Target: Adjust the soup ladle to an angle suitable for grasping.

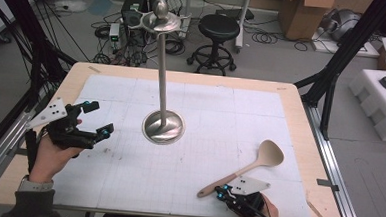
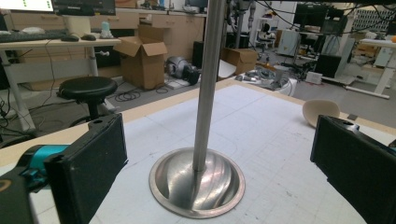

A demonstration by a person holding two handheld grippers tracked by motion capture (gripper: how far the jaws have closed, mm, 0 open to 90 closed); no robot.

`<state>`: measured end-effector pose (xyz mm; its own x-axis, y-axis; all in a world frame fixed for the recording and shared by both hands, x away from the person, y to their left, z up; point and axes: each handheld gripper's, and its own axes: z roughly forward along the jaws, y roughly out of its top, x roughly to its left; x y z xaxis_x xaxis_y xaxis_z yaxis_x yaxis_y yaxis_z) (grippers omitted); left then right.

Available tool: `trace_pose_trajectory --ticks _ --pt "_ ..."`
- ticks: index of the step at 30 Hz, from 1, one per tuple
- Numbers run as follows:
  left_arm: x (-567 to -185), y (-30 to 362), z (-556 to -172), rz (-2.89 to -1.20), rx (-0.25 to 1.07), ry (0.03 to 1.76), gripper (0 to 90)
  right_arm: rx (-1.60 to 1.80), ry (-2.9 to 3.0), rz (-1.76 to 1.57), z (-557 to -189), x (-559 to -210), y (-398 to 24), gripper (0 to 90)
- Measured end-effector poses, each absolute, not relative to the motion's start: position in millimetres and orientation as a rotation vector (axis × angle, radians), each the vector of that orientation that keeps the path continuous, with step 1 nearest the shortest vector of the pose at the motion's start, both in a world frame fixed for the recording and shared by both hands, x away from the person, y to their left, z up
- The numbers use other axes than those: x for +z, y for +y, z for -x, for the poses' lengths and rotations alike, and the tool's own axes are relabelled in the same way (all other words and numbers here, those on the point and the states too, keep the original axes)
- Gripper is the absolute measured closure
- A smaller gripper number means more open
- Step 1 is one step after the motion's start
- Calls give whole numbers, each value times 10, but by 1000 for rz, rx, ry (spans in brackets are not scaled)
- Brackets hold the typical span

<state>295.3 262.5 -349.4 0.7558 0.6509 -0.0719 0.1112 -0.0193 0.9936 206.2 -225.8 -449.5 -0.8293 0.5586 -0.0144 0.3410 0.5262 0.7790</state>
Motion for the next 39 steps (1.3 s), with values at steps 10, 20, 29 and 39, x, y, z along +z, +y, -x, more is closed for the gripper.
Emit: trace_pose_trajectory --ticks 10,20,29,39 --pt "-3490 2636 -2951 -1549 478 635 41 1186 2528 -715 -2150 -4495 -2063 900" --pt "-3489 2641 -2952 -1550 477 635 40 1156 2541 -642 -2231 -4508 -1831 900" --pt "-3486 2652 -2950 -1542 477 635 41 1160 2539 -643 -2356 -4505 -1678 900" --pt "-3483 2661 -2950 -1541 478 636 41 1150 2532 -657 -2499 -4506 -1543 900"
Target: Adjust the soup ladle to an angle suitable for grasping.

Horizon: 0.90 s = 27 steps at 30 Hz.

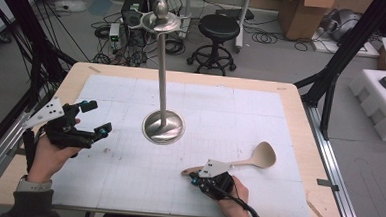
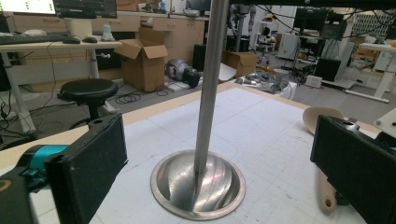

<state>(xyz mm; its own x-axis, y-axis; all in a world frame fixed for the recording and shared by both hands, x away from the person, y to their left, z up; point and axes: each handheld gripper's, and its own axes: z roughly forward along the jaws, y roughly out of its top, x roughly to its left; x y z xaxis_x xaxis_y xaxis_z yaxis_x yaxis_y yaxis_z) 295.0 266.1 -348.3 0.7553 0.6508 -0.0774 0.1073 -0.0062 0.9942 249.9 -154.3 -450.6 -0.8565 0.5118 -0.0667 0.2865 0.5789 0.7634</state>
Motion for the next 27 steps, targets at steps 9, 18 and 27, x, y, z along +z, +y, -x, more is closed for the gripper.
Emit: trace_pose_trajectory --ticks 9,18,27 --pt "-3479 2673 -2950 -1535 477 638 40 1142 2513 -693 -2637 -4506 -1435 900" --pt "-3475 2681 -2947 -1531 475 639 40 1137 2479 -777 -2821 -4508 -1358 900" --pt "-3473 2693 -2949 -1529 474 639 41 1128 2451 -836 -2985 -4507 -1314 900"
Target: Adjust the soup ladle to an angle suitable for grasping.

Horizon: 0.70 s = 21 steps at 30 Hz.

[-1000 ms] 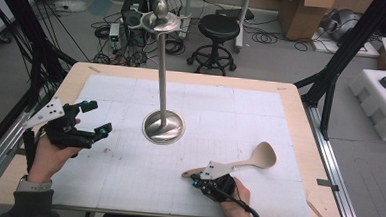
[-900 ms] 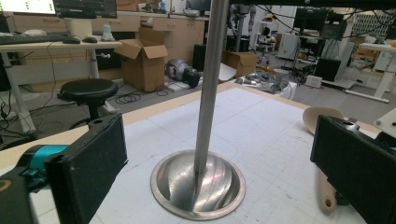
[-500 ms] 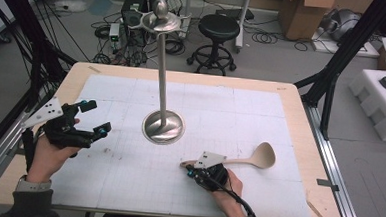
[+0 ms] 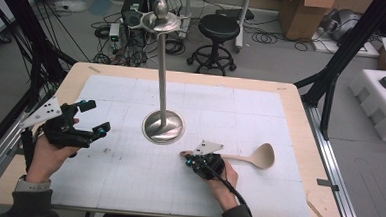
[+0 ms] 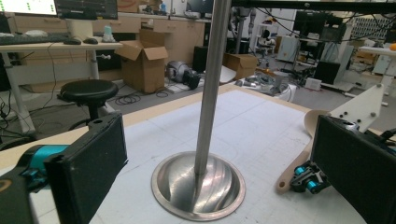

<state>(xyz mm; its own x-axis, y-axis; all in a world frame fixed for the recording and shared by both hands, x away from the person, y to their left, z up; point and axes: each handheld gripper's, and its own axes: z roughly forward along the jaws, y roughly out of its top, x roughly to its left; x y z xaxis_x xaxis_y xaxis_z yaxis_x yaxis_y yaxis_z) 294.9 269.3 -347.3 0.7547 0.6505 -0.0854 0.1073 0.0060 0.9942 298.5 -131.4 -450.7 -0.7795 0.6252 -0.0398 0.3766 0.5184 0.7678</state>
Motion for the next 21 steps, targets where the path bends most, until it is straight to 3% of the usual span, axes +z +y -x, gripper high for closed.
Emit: trace_pose_trajectory --ticks 21 --pt "-3466 2706 -2946 -1522 469 639 41 1068 2354 -956 -3457 -4508 -1244 900"
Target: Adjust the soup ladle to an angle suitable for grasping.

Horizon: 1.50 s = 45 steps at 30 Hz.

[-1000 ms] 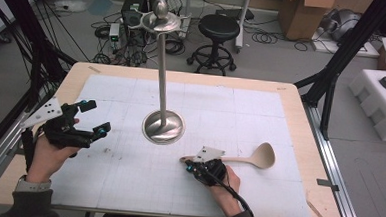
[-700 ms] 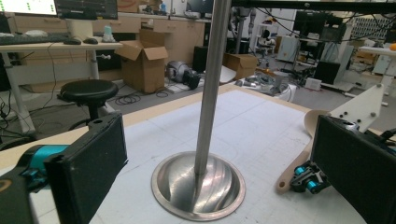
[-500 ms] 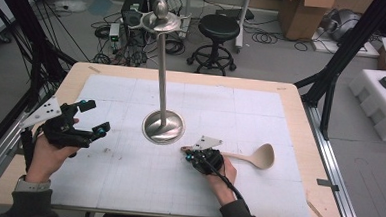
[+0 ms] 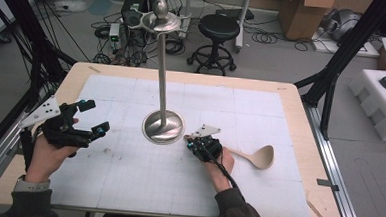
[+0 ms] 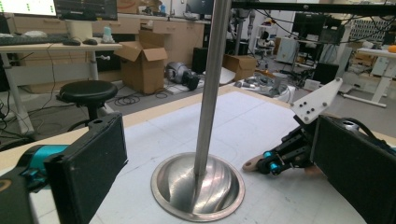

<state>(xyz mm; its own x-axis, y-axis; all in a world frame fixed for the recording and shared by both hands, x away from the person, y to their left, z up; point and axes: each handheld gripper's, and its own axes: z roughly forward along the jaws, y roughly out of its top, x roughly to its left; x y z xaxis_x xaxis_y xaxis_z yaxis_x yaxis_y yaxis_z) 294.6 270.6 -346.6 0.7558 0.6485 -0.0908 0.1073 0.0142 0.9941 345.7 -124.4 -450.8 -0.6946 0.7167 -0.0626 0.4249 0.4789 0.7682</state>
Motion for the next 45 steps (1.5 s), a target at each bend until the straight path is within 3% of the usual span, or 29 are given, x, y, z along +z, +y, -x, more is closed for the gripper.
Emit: trace_pose_trajectory --ticks 14,26,31,42,45 --pt "-3463 2708 -2944 -1522 467 637 41 1084 2317 -989 -3590 -4475 -1260 900" --pt "-3459 2720 -2941 -1527 467 635 41 1257 2369 -859 -3389 -3980 -1666 890" --pt "-3460 2722 -2943 -1526 469 640 41 1242 2440 -779 -3418 -3848 -1987 725" --pt "-3477 2707 -2953 -1544 464 644 40 1233 2493 -734 -3591 -3761 -2443 171" --pt "-3485 2708 -2946 -1551 462 644 41 1169 2586 -656 -3633 -3741 -2513 142"
